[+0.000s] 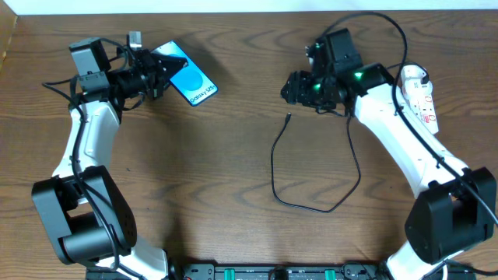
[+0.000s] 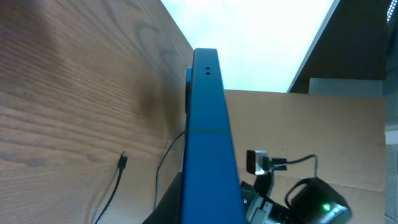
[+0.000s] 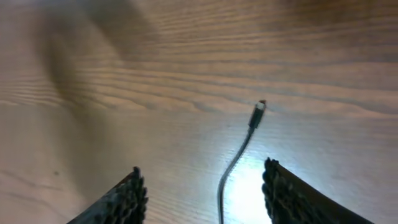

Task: Plug charger to phone and switch on socket
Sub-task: 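Lower the right gripper to the table and grasp the black USB-C plug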

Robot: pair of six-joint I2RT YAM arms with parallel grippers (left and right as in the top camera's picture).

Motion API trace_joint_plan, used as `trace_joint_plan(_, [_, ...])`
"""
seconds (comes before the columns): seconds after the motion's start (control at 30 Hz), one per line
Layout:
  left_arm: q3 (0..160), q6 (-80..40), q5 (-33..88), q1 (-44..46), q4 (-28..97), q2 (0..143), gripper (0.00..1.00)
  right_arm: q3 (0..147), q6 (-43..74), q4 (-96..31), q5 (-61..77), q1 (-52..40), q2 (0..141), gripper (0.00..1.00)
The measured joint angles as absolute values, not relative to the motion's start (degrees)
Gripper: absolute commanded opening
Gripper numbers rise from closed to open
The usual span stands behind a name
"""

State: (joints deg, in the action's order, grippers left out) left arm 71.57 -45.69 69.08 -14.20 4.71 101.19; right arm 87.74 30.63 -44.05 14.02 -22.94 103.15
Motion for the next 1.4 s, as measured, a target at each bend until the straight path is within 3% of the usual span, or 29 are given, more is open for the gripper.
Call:
trace_joint_plan(0.3, [71.57,-45.15,69.1,-14.2,4.73,101.19,0.07,90.48,34.79,-47.09,7.18,-25.36,107.13,0.53])
trace_joint_plan(0.53, [71.57,-45.15,69.12,-14.2,4.73,101.19,0.07,90.48,39.07,-46.65,6.81,-25.36,116.99,0.39])
trace_joint_plan(0.73, [71.57,-45.12,69.12,-14.2,5.39,101.19,0.07,90.48,43.64,-46.0,6.83,-25.43,119.55,0.33])
trace_joint_plan(1.4, [71.55,-45.15,69.1,-14.2,6.09,101.19,0.07,90.65,50.87,-41.91,8.6,-27.83,124.9,0.26])
